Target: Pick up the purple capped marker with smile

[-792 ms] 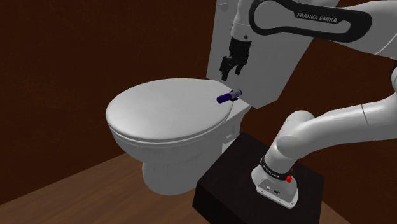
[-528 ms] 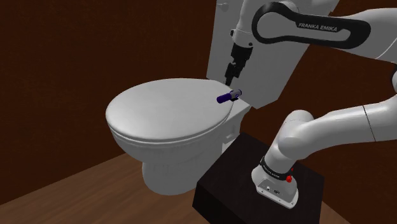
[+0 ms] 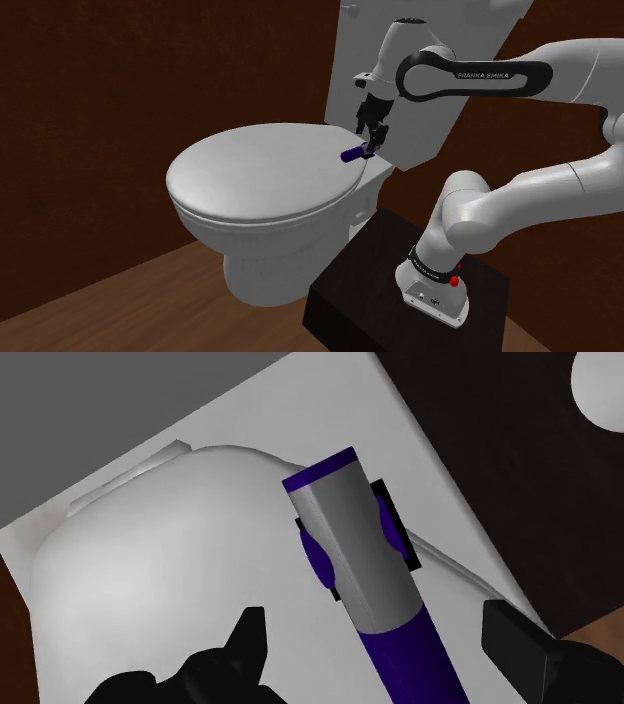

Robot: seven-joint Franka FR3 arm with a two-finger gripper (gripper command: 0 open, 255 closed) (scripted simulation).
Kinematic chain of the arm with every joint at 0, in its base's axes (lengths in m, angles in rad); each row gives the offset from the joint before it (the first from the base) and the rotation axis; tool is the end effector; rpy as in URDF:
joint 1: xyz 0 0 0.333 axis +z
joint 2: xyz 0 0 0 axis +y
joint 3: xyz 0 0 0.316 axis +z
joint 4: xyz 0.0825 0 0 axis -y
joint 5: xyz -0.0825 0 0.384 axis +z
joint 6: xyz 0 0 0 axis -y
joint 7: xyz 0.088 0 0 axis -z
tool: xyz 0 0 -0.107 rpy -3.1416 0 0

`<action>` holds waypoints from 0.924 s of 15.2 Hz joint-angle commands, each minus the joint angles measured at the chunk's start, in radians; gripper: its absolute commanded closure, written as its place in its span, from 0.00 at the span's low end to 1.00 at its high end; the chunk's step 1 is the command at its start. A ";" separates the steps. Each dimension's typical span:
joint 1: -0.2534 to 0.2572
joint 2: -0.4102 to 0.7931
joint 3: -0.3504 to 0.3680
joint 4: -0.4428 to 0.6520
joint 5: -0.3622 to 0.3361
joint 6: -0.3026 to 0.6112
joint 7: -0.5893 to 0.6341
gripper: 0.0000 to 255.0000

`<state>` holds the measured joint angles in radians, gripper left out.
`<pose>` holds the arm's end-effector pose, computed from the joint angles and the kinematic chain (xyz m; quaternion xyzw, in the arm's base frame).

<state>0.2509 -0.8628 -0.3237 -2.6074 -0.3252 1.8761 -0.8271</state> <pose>0.3153 -0.0566 0.5059 0.8916 0.4479 0.0383 0.0546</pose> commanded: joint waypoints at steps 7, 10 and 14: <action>-0.002 0.002 -0.042 -0.099 -0.041 0.105 -0.039 0.00; -0.003 -0.001 -0.041 -0.100 -0.041 0.102 -0.039 1.00; -0.004 -0.001 -0.043 -0.103 -0.042 0.106 -0.039 1.00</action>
<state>0.2481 -0.8681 -0.3639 -2.7050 -0.3638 1.9778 -0.8668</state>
